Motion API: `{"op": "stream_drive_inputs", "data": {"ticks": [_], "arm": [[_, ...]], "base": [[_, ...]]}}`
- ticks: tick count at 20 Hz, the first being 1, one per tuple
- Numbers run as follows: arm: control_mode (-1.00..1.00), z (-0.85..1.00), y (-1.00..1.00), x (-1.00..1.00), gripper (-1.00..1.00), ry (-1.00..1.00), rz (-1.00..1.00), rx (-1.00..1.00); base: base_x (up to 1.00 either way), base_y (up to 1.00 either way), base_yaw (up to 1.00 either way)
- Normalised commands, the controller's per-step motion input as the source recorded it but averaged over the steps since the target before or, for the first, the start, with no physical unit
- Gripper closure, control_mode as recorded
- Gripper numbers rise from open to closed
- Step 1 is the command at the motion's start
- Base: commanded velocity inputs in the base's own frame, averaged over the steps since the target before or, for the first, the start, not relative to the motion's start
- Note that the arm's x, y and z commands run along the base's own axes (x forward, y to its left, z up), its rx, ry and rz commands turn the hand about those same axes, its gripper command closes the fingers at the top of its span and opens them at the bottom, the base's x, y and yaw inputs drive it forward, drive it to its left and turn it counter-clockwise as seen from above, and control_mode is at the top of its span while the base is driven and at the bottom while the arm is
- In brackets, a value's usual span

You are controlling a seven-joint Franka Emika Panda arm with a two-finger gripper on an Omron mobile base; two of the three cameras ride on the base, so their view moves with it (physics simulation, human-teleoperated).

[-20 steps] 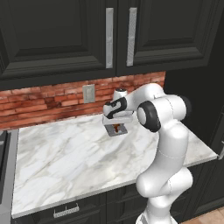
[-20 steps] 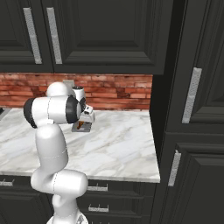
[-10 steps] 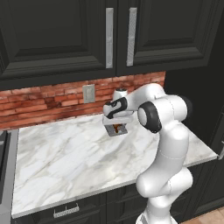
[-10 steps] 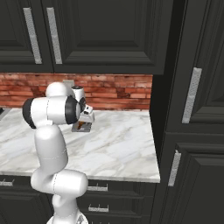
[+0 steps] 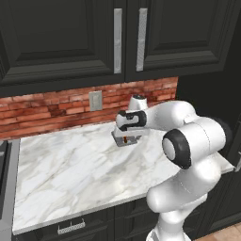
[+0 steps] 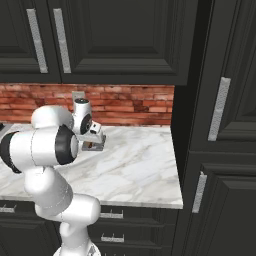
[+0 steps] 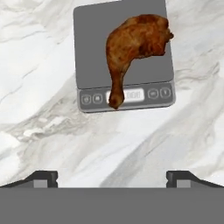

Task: Take the chicken drumstick from the fridge and place it on the digital scale on the counter by the fridge. Wait a few seconds for a reading, then move it to the plate on the dining counter.

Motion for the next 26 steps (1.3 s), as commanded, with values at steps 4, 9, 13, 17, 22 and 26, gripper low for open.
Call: {"op": "stream_drive_inputs", "data": {"ticks": [4, 9, 13, 17, 22, 26], "arm": [[-1.00, 0.67, -0.09, -0.65, -1.00, -0.01, 0.01, 0.02], [-1.00, 0.65, -0.25, -0.68, -1.00, 0.01, 0.00, 0.00], [-1.00, 0.67, -0.19, -0.71, -1.00, 0.08, 0.00, 0.00], [-1.00, 0.36, -0.23, -0.94, -1.00, 0.05, 0.00, 0.00], [-1.00, 0.19, -0.07, -1.00, -1.00, 0.00, 0.00, 0.00], [-1.00, 0.57, 0.00, -1.00, -1.00, 0.00, 0.01, 0.00]], "base": [[0.00, 0.00, 0.00], [0.00, 0.00, 0.00], [0.00, 0.00, 0.00], [0.00, 0.00, 0.00], [0.00, 0.00, 0.00], [0.00, 0.00, 0.00]]}}
